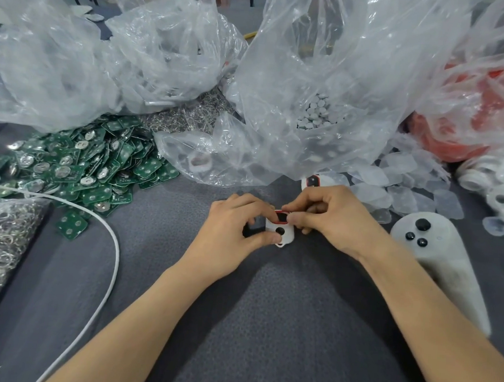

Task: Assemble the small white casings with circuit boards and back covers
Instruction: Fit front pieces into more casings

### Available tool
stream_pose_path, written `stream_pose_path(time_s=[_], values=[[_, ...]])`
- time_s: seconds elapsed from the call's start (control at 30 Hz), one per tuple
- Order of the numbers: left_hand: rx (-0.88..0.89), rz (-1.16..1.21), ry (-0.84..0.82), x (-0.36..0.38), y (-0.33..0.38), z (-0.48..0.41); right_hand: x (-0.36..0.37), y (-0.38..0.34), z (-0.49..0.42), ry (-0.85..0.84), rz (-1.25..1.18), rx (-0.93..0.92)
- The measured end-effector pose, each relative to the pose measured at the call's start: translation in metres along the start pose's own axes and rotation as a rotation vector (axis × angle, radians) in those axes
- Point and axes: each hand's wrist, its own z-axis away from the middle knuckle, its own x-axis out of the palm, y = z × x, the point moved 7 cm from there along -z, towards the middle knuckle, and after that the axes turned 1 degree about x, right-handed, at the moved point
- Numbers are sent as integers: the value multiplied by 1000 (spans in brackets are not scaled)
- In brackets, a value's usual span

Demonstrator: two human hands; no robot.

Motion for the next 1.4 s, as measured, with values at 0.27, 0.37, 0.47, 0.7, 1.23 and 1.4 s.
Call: stream_pose_path(time_s=[0.27, 0.37, 0.47, 0.7, 1.23, 1.4], values=[[-29, -21, 14, 1, -1, 2, 0, -7, -1, -38, 41, -8], [-54, -13, -6, 2, -2, 2, 1, -8, 1, -21, 99, -22], [-26, -62, -12, 3, 1, 1, 2, -7, 4, 18, 134, -39], [-77, -36, 24, 3, 1, 2, 3, -15, 3, 14, 192, -50], [-168, 28, 239, 13, 19, 24, 8, -35, 19, 178, 615, -58], [-128, -47, 235, 13, 21, 23, 10, -26, 28, 264, 466, -161]])
